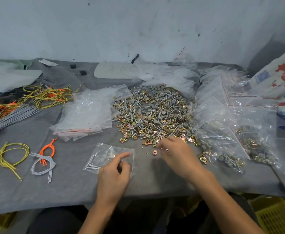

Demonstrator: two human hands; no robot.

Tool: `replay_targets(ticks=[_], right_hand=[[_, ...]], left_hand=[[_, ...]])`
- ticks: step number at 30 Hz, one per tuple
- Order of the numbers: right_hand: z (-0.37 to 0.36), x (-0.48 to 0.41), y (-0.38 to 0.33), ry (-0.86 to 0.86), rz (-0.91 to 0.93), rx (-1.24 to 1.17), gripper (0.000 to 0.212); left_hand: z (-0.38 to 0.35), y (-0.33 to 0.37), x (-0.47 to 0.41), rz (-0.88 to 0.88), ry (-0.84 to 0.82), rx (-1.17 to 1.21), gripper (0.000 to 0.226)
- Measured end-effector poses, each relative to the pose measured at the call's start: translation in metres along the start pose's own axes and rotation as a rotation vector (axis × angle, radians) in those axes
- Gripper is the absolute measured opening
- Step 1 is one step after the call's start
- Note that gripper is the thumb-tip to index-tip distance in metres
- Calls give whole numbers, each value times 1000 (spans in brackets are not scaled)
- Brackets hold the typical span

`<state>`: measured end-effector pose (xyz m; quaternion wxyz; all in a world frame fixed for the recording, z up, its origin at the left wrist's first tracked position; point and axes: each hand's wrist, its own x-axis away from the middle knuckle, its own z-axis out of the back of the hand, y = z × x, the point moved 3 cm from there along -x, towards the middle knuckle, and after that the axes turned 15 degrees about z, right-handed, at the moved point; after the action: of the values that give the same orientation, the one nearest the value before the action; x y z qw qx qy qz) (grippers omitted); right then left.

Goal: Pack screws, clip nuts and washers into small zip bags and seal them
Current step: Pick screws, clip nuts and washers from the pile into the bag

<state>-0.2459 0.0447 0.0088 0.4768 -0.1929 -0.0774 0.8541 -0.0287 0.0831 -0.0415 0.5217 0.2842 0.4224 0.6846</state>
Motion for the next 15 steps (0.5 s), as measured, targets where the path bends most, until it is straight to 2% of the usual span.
replay_targets(ticks=[5,9,12,15], right_hand=[[-1,5,39,-202,-108,133,16],[-8,2,40,-160,-54,138,5],[-10,6,41,-119,-42,136,5],[-2,8,38,5,-47,102,10]], left_hand=[[0,1,0,6,-1,-4,33],[2,2,1,12,-13,-11,37],[1,4,2,7,-19,-12,35],[1,4,2,9,-23,-7,34]])
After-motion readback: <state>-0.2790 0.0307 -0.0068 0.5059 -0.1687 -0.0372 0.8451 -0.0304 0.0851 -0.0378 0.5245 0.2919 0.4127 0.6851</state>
